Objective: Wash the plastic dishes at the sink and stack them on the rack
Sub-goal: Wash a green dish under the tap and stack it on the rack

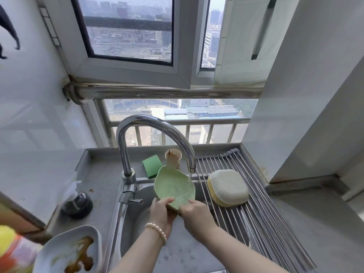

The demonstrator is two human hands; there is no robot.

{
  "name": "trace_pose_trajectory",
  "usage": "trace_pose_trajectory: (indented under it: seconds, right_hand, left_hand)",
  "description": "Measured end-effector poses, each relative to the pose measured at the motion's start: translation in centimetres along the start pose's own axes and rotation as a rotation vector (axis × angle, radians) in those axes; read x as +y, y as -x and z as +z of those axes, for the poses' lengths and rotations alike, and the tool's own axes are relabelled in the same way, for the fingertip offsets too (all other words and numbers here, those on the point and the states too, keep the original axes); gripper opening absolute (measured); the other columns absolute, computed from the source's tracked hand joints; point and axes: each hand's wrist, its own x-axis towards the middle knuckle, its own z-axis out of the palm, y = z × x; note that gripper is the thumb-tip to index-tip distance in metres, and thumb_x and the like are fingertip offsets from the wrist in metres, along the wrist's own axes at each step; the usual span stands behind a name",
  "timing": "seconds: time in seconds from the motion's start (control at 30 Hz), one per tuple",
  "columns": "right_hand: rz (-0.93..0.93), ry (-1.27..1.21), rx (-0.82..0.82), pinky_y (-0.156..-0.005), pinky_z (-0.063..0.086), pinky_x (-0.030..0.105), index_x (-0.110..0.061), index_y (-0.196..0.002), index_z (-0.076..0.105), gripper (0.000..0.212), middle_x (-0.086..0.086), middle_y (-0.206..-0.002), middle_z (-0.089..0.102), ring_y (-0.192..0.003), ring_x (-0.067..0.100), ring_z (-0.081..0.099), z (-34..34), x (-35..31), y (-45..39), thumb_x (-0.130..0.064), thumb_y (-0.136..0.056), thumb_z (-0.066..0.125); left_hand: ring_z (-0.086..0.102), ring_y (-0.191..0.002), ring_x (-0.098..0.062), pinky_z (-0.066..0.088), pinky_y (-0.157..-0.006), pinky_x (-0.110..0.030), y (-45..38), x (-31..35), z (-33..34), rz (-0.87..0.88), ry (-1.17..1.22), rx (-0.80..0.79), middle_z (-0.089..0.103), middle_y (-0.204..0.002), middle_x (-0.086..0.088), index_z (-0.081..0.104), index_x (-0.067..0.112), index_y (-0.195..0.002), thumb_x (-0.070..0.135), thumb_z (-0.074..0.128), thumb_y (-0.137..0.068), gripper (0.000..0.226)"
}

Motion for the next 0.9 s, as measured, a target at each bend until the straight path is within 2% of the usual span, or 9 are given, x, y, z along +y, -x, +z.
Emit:
trace_pose_trajectory:
  seconds: [0.1, 0.23, 0.37, 0.43, 0.5, 0.57, 0.7, 0.8, 0.9]
  right_hand:
    - [0.032, -0.169, 0.122, -0.038, 0.034, 0.021, -0.021, -0.06, 0.066, 0.01, -0.005, -0.047, 0.057, -0.039, 0.012, 0.051, -0.2, -2.6, -0.6, -0.013, -0.054, 0.067]
    - [0.0, -0.359, 0.165, -0.057, 0.051, 0.026, -0.02, -0.084, 0.072, 0.014, -0.006, -0.079, 0.072, -0.067, 0.015, 0.065, 0.2, -0.8, 0.2, -0.018, -0.079, 0.06]
    - [-0.074, 0.099, 0.037, -0.086, 0.055, 0.048, -0.018, -0.097, 0.074, 0.044, -0.003, -0.102, 0.073, -0.098, 0.019, 0.069, -0.4, 2.2, 0.5, -0.016, -0.054, 0.084]
    - [0.028, 0.246, -0.056, -0.098, 0.044, 0.057, -0.01, -0.103, 0.074, 0.069, 0.005, -0.107, 0.072, -0.107, 0.026, 0.066, 0.0, 2.4, 0.1, -0.018, -0.037, 0.091]
    - [0.068, 0.326, -0.033, -0.112, 0.026, 0.053, -0.003, -0.103, 0.073, 0.069, 0.011, -0.104, 0.072, -0.105, 0.031, 0.066, 0.8, 2.0, -0.1, -0.013, -0.037, 0.09]
    - [0.074, 0.32, 0.026, -0.11, 0.037, 0.045, -0.007, -0.089, 0.078, 0.053, 0.01, -0.089, 0.075, -0.091, 0.026, 0.071, 0.6, 0.9, -0.4, -0.013, -0.038, 0.09]
    - [0.06, 0.0, 0.153, -0.077, 0.058, 0.035, -0.018, -0.063, 0.073, 0.02, -0.003, -0.051, 0.064, -0.043, 0.012, 0.059, 0.1, -2.2, -0.7, -0.006, -0.047, 0.079]
    - [0.042, -0.238, 0.257, -0.056, 0.054, 0.026, -0.023, -0.068, 0.072, 0.006, -0.008, -0.061, 0.066, -0.053, 0.012, 0.06, 0.8, -1.2, 0.0, -0.022, -0.07, 0.067]
    - [-0.123, -0.047, 0.159, -0.086, 0.055, 0.037, -0.024, -0.077, 0.071, 0.015, -0.013, -0.08, 0.07, -0.084, 0.014, 0.069, 0.6, 1.1, 1.1, -0.029, -0.065, 0.078]
  left_hand:
    - [0.063, -0.083, -0.035, 0.054, -0.075, -0.042, 0.4, -0.3, 0.6, 0.053, 0.034, 0.005, 0.064, -0.094, -0.02, 0.062, -0.004, -0.103, -0.001, 0.053, -0.085, 0.02]
    - [0.065, -0.084, -0.036, 0.053, -0.063, -0.038, -0.8, 1.7, 0.1, 0.054, -0.038, 0.086, 0.066, -0.106, -0.025, 0.058, -0.002, -0.115, 0.011, 0.051, -0.082, 0.036]
    - [0.062, -0.081, -0.035, 0.054, -0.065, -0.041, -0.6, 2.4, -0.3, 0.014, -0.155, 0.044, 0.063, -0.097, -0.02, 0.056, 0.001, -0.107, 0.011, 0.043, -0.085, 0.028]
    - [0.06, -0.077, -0.033, 0.052, -0.065, -0.039, -0.1, 2.4, -0.3, -0.023, -0.139, -0.004, 0.062, -0.088, -0.016, 0.057, 0.004, -0.097, 0.008, 0.041, -0.084, 0.021]
    - [0.059, -0.077, -0.031, 0.051, -0.065, -0.037, 0.1, 2.0, -0.3, -0.051, -0.09, -0.055, 0.062, -0.09, -0.016, 0.058, 0.002, -0.098, 0.006, 0.041, -0.081, 0.024]
    - [0.062, -0.084, -0.033, 0.054, -0.064, -0.035, 0.1, 1.0, 0.0, -0.016, -0.014, -0.089, 0.064, -0.101, -0.021, 0.057, -0.002, -0.113, 0.001, 0.045, -0.078, 0.037]
    - [0.064, -0.094, -0.039, 0.054, -0.082, -0.046, 0.9, -0.4, 0.5, 0.069, 0.099, -0.041, 0.065, -0.107, -0.025, 0.057, -0.007, -0.119, -0.003, 0.049, -0.082, 0.038]
    - [0.065, -0.089, -0.039, 0.054, -0.072, -0.042, 0.0, 0.7, 0.0, 0.031, 0.113, 0.014, 0.066, -0.106, -0.024, 0.058, -0.007, -0.117, 0.014, 0.048, -0.089, 0.036]
    - [0.063, -0.086, -0.037, 0.053, -0.066, -0.039, -1.2, 2.0, -0.7, -0.002, 0.007, 0.045, 0.066, -0.107, -0.023, 0.059, -0.001, -0.113, 0.02, 0.046, -0.088, 0.035]
